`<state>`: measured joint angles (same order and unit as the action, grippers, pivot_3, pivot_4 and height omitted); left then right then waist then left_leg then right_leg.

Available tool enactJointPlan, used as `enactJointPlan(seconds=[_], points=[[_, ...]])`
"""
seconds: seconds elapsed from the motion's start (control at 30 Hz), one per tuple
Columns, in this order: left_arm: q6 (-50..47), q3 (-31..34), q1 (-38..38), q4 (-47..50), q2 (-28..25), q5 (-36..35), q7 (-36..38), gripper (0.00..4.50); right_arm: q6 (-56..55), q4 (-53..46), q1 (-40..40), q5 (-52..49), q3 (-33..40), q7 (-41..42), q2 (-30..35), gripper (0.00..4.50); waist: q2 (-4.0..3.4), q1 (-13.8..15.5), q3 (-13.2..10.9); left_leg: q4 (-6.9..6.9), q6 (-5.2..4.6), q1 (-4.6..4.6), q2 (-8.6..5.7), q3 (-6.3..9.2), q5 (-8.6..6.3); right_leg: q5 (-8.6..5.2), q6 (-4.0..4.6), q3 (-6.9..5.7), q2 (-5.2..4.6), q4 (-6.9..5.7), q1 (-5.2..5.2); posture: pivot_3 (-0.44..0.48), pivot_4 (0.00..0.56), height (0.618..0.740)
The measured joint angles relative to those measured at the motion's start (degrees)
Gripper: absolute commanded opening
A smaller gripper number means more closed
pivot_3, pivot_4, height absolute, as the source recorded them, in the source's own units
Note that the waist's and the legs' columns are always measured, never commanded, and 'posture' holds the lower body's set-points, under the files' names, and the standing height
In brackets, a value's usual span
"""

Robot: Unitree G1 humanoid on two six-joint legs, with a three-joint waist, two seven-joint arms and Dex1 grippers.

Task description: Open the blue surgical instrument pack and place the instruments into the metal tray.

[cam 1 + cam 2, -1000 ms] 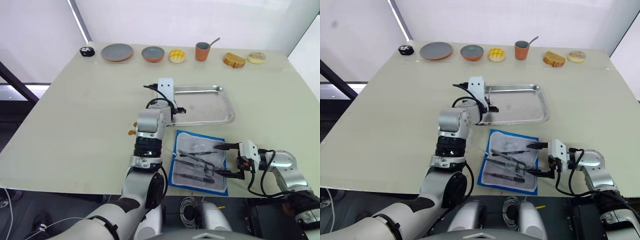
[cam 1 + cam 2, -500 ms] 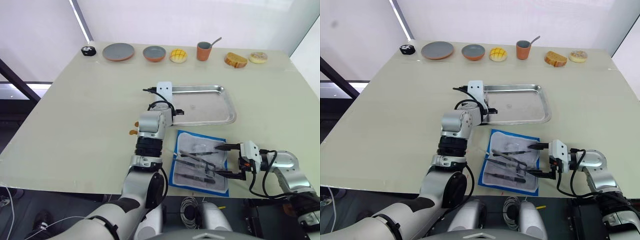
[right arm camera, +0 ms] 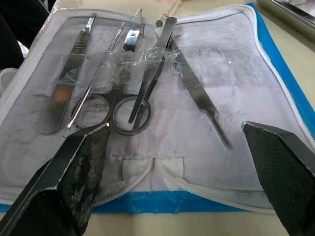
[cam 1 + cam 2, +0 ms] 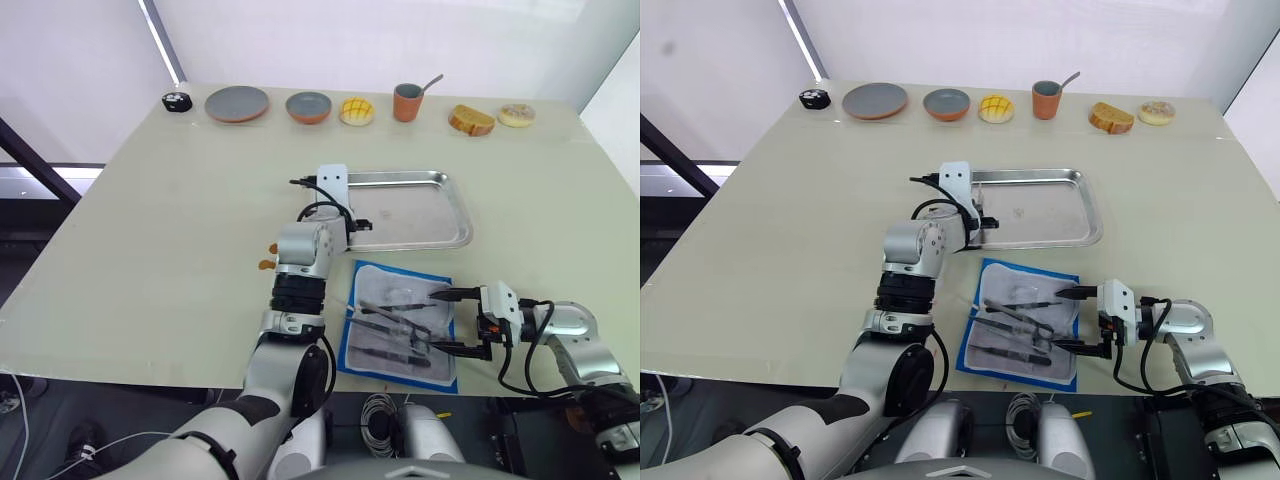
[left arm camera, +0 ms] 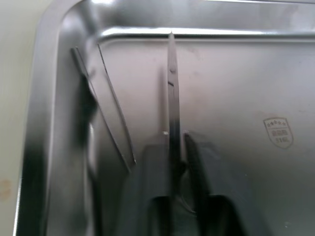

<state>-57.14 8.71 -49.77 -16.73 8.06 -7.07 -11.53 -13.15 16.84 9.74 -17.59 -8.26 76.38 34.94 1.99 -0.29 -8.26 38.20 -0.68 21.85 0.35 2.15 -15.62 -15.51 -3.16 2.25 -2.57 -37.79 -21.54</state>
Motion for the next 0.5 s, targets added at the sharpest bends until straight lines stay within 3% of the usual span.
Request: enactJointPlan(seconds=[0.03, 0.07, 0.17, 0.2, 0.37, 0.5], points=[[0.0, 0.0, 0.0, -0.1, 0.0, 0.0, 0.0, 2.51, 0.0, 0.0, 0.0, 0.0, 0.0, 0.0, 0.0, 4.5, 0.0, 0.0, 0.0, 0.0, 0.0, 0.0, 0.0, 0.0, 0.0, 0.0, 0.0, 0.0, 0.0, 0.0, 0.0, 0.0, 0.15, 0.74], [0.0, 0.0, 0.0, -0.3, 0.0, -0.1, 0.0, 2.7, 0.0, 0.0, 0.0, 0.0, 0.0, 0.0, 0.0, 4.5, 0.0, 0.0, 0.0, 0.0, 0.0, 0.0, 0.0, 0.0, 0.0, 0.0, 0.0, 0.0, 0.0, 0.0, 0.0, 0.0, 0.15, 0.74], [0.3, 0.0, 0.0, -0.7, 0.0, -0.8, 0.0, 4.17, 0.0, 0.0, 0.0, 0.0, 0.0, 0.0, 0.0, 4.5, 0.0, 0.0, 0.0, 0.0, 0.02, 0.0, 0.0, 0.0, 0.01, 0.0, 0.0, 0.0, 0.0, 0.0, 0.0, 0.0, 0.15, 0.74], [0.5, -0.1, 0.0, -0.7, 0.0, -1.1, 0.0, 4.41, 0.0, 0.0, 0.0, 0.0, 0.0, 0.0, 0.0, 4.5, 0.0, 0.0, 0.0, 0.0, 0.02, -0.01, -0.01, 0.0, 0.01, 0.0, 0.0, 0.0, 0.0, 0.0, 0.01, 0.0, 0.15, 0.74], [0.6, -0.2, 0.0, -0.6, 0.0, -2.2, 0.7, 4.41, 0.0, 0.1, 0.1, 0.0, 0.0, 0.0, 0.0, 4.5, 0.0, 0.0, 0.0, 0.0, 0.02, 0.0, -0.01, 0.0, 0.01, 0.0, 0.0, 0.0, 0.0, 0.0, 0.0, 0.0, 0.15, 0.74], [2.3, -0.5, 2.2, 6.7, -0.8, -7.3, 9.7, 4.41, 0.0, 0.1, 0.3, 0.0, -0.2, 0.0, -0.1, 4.5, -0.06, -0.2, 0.0, -0.02, 0.19, 0.0, 0.01, -0.03, 0.11, 0.0, 0.0, 0.03, 0.0, 0.02, 0.0, 0.0, 0.15, 0.74]])
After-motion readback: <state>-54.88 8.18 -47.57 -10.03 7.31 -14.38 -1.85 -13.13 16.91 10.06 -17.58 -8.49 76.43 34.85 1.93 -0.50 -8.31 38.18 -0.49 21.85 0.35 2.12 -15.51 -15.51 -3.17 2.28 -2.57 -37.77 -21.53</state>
